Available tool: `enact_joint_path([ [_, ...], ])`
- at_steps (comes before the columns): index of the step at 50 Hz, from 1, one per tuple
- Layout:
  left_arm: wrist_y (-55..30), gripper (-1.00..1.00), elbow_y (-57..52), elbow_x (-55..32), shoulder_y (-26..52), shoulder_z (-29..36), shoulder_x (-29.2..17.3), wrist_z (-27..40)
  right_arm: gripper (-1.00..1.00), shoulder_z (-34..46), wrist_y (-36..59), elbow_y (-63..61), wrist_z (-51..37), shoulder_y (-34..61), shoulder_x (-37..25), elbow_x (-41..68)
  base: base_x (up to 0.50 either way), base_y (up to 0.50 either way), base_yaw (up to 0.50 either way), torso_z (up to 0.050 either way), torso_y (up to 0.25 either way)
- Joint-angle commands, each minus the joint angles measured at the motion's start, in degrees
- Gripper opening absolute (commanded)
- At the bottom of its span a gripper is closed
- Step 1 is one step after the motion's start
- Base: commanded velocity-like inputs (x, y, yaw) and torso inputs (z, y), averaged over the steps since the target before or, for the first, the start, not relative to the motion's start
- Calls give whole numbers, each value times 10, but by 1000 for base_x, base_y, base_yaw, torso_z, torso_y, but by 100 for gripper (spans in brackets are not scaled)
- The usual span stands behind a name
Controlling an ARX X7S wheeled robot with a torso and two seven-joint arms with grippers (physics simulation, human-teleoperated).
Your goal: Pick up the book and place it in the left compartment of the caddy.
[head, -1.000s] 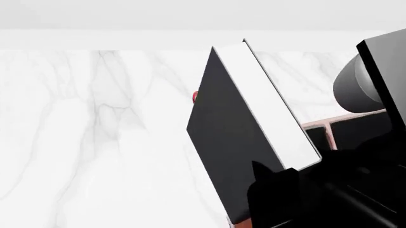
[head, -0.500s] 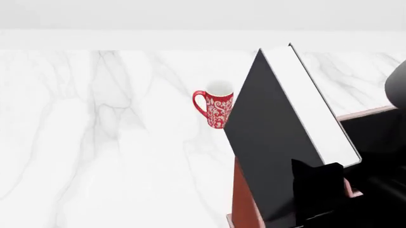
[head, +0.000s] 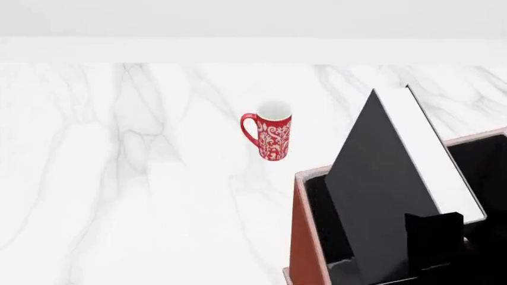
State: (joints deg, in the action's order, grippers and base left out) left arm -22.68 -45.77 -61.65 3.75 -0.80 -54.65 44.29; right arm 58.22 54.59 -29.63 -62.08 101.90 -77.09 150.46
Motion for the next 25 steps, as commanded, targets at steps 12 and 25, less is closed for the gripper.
enact_joint_path([
  [12,-1,100,1,4,2,4,2,-1,-100,13,14,27,25,-14,0,-88,0,0,0,0,1],
  [25,-1,100,1,3,2,3,2,-1,-100,23,17,36,22,-30,16,-111,0,0,0,0,2],
])
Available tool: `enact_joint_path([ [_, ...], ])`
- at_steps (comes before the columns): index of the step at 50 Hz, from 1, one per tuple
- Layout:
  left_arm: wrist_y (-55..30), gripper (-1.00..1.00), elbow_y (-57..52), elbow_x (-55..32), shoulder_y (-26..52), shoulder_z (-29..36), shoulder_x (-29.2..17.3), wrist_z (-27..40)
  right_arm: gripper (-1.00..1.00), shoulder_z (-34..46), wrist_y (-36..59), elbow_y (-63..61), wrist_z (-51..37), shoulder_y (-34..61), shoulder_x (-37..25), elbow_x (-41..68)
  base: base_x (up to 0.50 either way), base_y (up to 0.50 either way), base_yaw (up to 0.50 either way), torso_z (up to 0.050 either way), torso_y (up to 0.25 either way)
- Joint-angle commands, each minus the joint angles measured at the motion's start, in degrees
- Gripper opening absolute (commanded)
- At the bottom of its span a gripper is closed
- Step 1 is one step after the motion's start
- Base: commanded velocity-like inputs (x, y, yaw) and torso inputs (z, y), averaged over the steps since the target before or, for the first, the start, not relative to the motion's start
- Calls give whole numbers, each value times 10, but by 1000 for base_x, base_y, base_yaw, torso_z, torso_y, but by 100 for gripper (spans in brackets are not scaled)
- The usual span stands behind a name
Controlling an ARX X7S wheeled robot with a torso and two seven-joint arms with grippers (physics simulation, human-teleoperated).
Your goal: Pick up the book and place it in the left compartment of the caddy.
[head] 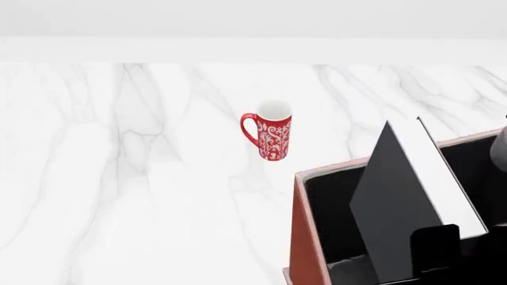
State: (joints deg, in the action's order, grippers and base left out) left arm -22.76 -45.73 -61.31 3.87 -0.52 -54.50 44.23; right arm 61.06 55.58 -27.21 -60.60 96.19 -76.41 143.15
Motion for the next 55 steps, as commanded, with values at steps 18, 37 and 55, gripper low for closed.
enact_joint_path([
  [18,-1,100,1,0,2,1,0,0,-100,5,-2,47,43,-6,35,-98,0,0,0,1,1],
  [37,-1,100,1,-2,2,-1,-1,0,-100,14,-13,75,66,-34,56,-146,0,0,0,1,1],
  [55,-1,100,0,-3,1,-2,-2,1,-100,25,-9,109,69,-43,85,-169,0,0,0,0,2],
])
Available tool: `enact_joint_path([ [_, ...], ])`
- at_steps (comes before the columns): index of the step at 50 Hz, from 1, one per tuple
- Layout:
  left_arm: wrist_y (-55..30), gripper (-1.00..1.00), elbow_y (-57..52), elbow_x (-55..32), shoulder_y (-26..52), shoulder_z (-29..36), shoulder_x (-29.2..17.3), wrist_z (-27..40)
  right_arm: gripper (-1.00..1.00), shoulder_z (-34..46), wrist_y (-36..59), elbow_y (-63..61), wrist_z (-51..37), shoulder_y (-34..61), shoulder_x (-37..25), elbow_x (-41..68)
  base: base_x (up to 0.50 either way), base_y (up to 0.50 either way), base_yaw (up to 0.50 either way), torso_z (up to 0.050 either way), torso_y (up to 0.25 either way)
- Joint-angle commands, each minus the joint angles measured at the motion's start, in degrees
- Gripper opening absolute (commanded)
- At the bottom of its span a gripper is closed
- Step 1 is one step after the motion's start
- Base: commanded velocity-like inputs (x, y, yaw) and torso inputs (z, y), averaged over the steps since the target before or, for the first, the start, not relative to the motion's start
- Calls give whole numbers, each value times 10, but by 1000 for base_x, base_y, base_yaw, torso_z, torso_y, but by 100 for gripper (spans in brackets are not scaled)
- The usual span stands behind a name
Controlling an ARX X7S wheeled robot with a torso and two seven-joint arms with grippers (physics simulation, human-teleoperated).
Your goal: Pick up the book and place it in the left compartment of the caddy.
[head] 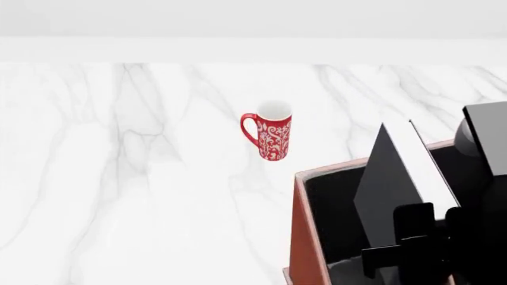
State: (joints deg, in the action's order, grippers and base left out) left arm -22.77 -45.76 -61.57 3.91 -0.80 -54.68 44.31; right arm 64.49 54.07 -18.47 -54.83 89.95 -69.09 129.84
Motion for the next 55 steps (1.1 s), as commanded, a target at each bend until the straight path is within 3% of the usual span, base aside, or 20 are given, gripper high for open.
enact_joint_path([
  [1,0,100,0,1,0,1,0,0,-100,-8,6,26,12,18,15,-38,0,0,0,0,0],
  [55,3,100,-2,2,-3,-2,0,-2,-100,29,-37,72,64,-72,76,-145,0,0,0,0,1],
])
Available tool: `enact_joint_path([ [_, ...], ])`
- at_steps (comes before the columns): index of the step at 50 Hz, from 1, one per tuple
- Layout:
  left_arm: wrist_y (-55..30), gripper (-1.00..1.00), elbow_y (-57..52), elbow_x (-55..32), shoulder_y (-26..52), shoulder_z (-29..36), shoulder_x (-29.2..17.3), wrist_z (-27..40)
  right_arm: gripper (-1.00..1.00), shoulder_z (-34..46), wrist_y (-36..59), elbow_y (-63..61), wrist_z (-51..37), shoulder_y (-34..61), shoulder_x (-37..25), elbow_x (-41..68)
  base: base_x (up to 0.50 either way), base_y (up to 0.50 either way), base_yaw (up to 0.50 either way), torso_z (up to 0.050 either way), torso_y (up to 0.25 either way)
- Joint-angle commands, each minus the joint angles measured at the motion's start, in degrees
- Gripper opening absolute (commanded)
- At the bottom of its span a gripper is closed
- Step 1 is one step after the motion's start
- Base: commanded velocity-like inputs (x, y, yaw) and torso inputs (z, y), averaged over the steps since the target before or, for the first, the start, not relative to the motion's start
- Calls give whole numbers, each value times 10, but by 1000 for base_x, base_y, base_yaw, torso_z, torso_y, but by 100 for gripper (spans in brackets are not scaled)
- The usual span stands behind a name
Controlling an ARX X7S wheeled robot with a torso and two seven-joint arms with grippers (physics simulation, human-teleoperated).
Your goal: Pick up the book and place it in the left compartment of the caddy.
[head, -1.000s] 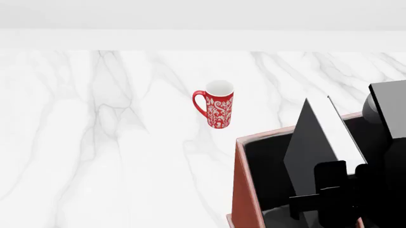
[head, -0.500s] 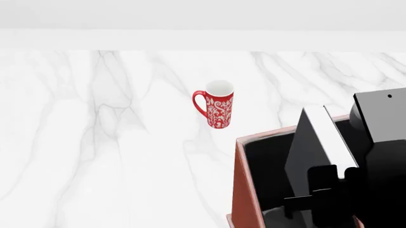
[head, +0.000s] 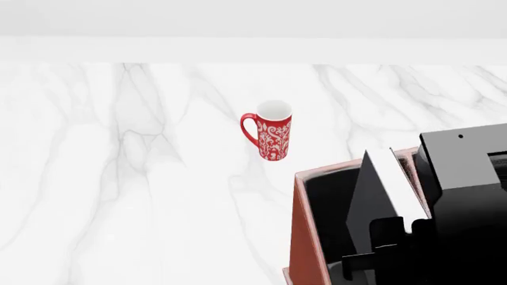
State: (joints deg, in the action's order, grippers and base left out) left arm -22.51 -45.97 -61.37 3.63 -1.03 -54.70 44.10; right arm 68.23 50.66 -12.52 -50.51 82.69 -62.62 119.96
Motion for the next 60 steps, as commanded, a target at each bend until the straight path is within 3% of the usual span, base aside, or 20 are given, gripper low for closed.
enact_joint_path([
  [1,0,100,0,0,0,0,0,0,-100,-7,-7,16,23,-4,14,-48,0,0,0,0,0],
  [60,0,100,-1,4,0,1,1,0,-100,20,-43,42,74,-77,38,-137,0,0,0,0,1],
])
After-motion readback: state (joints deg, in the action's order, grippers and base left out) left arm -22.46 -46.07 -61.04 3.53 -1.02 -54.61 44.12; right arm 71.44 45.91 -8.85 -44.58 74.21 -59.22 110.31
